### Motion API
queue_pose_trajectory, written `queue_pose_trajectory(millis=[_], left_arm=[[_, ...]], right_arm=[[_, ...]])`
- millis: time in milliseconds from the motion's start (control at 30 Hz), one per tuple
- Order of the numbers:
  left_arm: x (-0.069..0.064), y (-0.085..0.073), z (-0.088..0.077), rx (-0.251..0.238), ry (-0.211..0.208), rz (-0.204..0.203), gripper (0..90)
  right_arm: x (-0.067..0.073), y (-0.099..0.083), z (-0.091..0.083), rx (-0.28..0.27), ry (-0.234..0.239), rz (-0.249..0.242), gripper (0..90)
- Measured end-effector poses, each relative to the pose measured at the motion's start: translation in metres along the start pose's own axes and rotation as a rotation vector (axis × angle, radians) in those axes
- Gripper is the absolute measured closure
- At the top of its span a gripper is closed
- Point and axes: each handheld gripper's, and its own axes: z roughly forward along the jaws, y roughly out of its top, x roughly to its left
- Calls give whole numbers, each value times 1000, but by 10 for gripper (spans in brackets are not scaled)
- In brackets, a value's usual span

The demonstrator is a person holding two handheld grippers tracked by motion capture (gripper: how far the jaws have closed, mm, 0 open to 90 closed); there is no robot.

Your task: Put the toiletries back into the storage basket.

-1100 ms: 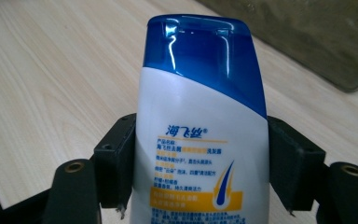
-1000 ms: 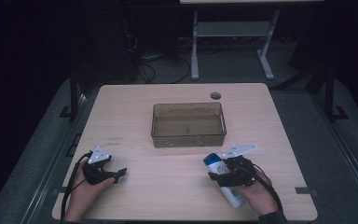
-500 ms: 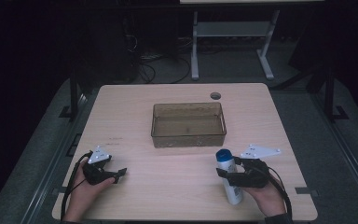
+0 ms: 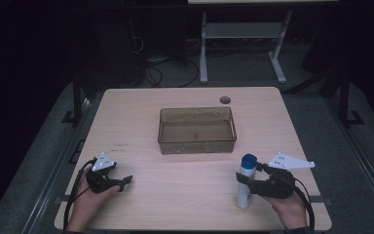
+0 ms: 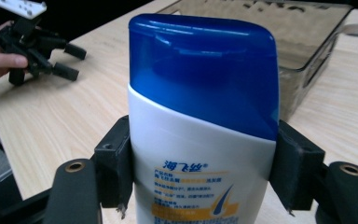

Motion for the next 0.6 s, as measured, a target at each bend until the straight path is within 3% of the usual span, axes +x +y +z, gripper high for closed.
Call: queue_pose_trajectory(millis=[600], left_arm=[[0, 0, 0, 0, -3, 3, 131]], right_arm=[[-9, -1, -11, -94, -79, -31, 335]])
